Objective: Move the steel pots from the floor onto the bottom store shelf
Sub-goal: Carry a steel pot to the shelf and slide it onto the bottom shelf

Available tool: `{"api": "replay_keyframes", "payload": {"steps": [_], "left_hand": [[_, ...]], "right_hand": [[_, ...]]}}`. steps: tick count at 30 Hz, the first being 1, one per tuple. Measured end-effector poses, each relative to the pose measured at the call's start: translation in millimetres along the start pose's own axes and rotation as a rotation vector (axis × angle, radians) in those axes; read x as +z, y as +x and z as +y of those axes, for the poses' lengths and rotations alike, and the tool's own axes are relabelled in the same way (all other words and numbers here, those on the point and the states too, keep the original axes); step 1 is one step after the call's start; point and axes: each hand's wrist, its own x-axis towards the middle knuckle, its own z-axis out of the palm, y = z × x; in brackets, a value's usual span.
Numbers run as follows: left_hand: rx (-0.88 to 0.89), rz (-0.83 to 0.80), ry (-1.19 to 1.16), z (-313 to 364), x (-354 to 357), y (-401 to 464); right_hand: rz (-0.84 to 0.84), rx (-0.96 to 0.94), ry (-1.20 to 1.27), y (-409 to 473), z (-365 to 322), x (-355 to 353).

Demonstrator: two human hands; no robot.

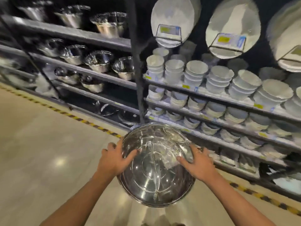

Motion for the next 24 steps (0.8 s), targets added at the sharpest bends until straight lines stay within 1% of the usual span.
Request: {"api": "replay_keyframes", "payload": {"steps": [4, 9, 12, 16, 19, 24], "left_hand": [[-0.14, 0.076, -0.019, -39, -24, 20], [-0.35, 0.161, -0.056, -84, -48, 30], [-0.481, 0.237, -0.089, -115, -63, 34], [-0.658, 0.301, -0.129, -159, -77, 24], [-0.761, 0.356, -0.167, -199, -87, 20], [-0.847, 0.377, -0.18, -277, -107, 36]], "right_hand": [[-0.052, -0.133, -0.063, 56, -66, 5], [-0.182, -0.336, -0.118, 119, -153, 13], [-0.196, -0.475, -0.175, 147, -213, 23], [-0.254, -0.64, -0.284, 171, -297, 46], [-0.342, -0.724, -0.31, 181, -363, 75], [-0.365, -0.823, -0.371, 189, -461, 125]]}}
